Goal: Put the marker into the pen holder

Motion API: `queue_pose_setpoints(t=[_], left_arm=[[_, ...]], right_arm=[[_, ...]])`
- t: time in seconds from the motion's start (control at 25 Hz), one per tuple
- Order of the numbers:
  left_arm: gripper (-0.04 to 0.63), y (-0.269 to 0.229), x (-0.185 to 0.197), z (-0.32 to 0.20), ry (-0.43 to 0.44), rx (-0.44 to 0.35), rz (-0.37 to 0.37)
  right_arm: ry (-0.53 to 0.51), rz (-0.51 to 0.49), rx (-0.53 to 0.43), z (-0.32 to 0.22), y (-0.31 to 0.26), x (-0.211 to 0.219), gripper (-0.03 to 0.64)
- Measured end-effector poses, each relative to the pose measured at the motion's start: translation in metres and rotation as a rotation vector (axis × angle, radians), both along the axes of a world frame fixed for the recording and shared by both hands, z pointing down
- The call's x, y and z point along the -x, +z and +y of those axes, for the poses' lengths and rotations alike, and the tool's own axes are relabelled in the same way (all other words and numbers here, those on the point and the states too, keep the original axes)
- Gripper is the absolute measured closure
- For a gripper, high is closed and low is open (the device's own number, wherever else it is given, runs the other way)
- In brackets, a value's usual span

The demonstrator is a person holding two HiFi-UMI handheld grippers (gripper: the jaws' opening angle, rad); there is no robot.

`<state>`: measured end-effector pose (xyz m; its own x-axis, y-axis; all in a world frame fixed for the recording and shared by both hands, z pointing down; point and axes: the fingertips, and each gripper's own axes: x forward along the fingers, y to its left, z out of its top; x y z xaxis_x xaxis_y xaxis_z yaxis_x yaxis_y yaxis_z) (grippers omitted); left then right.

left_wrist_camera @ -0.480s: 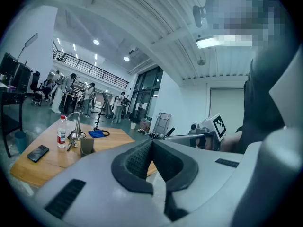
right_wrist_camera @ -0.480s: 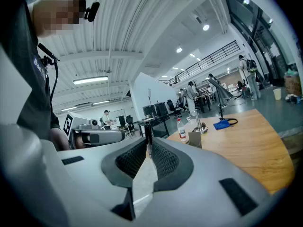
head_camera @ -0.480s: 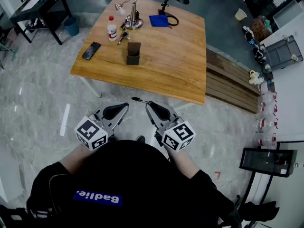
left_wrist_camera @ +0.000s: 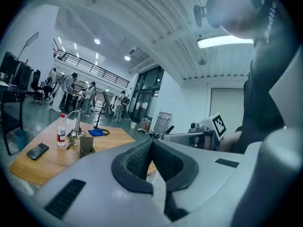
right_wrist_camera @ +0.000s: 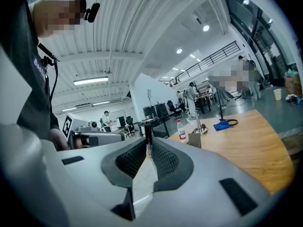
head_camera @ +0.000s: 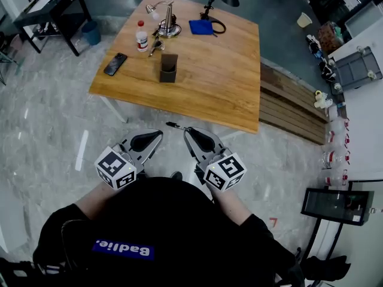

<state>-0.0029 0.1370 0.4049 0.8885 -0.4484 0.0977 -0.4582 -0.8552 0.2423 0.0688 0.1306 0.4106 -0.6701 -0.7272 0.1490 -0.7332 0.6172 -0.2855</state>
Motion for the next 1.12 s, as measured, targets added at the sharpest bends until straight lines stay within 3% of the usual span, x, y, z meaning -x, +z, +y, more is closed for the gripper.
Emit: queue_pose_setpoints(t=[0.64, 1.12], left_arm=[[0.594, 0.013, -0.032, -0.014, -0.068, -0.012, -0.034], [0.594, 0.014, -0.001, -0.103, -0.064, -0.018, -0.034]], right_arm=[[-0.072, -0.027, 0.005, -0.018, 0.015, -0.031, 0.577], [-0.058, -0.002, 0.029, -0.101, 0.015, -0.004, 0.577]])
